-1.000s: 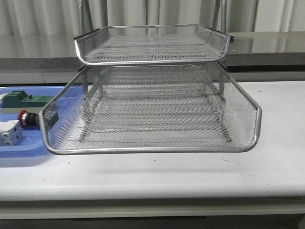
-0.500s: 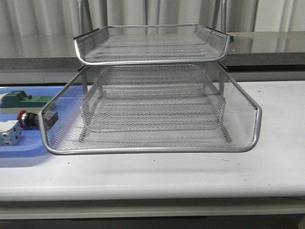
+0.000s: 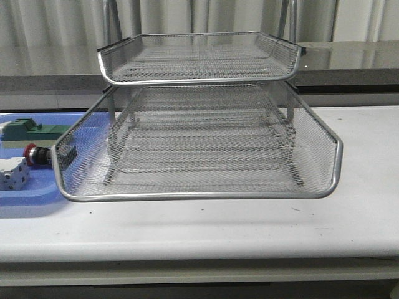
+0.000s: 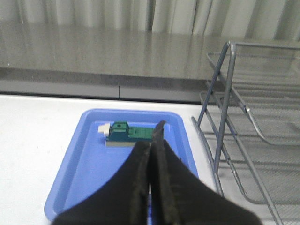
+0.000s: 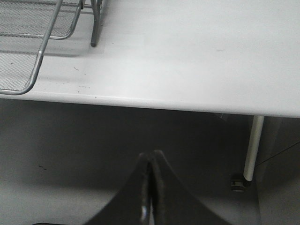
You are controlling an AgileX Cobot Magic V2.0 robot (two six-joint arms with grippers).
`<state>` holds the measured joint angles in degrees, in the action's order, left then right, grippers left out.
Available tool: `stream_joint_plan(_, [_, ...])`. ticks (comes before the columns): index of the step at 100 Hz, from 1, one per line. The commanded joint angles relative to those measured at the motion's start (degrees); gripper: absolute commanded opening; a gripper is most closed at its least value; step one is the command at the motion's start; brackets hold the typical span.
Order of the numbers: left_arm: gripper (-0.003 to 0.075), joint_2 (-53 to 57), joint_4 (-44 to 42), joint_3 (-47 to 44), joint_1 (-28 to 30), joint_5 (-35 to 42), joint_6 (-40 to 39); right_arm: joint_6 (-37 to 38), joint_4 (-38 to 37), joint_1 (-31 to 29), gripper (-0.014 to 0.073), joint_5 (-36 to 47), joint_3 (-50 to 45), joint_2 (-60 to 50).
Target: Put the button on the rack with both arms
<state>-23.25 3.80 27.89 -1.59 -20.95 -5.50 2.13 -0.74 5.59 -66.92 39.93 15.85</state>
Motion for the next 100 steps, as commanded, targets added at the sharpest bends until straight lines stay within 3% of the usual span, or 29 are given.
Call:
stream_joint_plan(1, [-0.002, -7.72, 0.7, 8.15, 0.18, -3.41, -0.24, 0.0, -0.9, -0.12, -0.0068, 3.08, 1.88, 0.8])
stream_joint_plan(23, [-0.002, -23.9, 0.58, 20.74, 0.18, -14.24, 4.61, 0.0, -0.9, -0.12, -0.0068, 3.08, 1.88, 0.8])
stream_joint_plan(46, [-0.002, -35.5, 0.58, 26.78, 0.18, -16.58, 6.5, 0.0, -0.9, -0.12, -0.0068, 3.08, 1.88, 0.8])
stream_joint_plan(69, [-0.0006, -39.4, 0.58, 28.59, 0.18, -18.05, 10.64, 0.0, -0.9, -0.12, -0.0068, 3.08, 1.88, 0.8])
stream_joint_plan(81, [0.0132, -39.4, 0.58, 28.59, 0.18, -19.88, 13.87, 0.0, -0.9, -0.12, -0.0068, 3.08, 1.88, 0.8])
stream_joint_plan(100, [0.0549, -39.4, 0.58, 28.59, 0.18, -20.98, 14.08, 0.0, -0.9, -0.12, -0.0068, 3.08, 1.88, 0.8])
